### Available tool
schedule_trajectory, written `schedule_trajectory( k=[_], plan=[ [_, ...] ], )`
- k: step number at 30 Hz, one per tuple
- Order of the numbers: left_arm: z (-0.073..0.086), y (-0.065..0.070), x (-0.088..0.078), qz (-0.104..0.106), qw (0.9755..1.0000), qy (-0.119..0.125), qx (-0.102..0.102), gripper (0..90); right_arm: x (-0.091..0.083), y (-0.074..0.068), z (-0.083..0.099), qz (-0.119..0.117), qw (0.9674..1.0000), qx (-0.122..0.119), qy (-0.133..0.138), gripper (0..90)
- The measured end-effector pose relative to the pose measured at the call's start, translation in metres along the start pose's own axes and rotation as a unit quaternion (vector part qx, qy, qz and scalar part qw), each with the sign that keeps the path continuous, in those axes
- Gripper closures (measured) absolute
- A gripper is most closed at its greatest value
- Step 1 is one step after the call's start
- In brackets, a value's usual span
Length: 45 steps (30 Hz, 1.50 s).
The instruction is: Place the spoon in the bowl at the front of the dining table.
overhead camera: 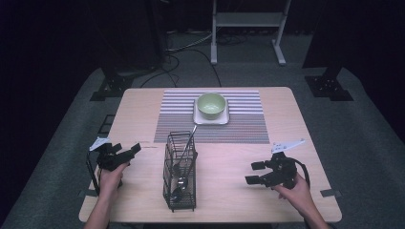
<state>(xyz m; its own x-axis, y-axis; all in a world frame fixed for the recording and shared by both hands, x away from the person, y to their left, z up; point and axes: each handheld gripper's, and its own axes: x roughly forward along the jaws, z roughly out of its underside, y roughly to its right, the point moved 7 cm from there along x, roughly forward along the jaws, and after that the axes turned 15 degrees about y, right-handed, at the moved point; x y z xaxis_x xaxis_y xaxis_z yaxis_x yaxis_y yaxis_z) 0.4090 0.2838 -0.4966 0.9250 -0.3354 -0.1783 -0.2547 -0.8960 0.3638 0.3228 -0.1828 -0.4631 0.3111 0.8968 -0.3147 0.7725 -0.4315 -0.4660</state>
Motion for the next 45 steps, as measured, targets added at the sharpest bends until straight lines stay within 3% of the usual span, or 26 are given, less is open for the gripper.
schedule_trajectory(
  k=[27,45],
  plan=[
    [-0.001,-0.001,-0.001,-0.001,1.0000,0.003,-0.003,0.0,0.032,-0.034,-0.034,-0.036,0.9987,-0.004,-0.036,18.1],
    [-0.002,-0.001,-0.002,0.000,1.0000,0.004,-0.003,0.0,0.043,-0.049,-0.055,-0.045,0.9977,0.002,-0.051,18.1]
  ],
)
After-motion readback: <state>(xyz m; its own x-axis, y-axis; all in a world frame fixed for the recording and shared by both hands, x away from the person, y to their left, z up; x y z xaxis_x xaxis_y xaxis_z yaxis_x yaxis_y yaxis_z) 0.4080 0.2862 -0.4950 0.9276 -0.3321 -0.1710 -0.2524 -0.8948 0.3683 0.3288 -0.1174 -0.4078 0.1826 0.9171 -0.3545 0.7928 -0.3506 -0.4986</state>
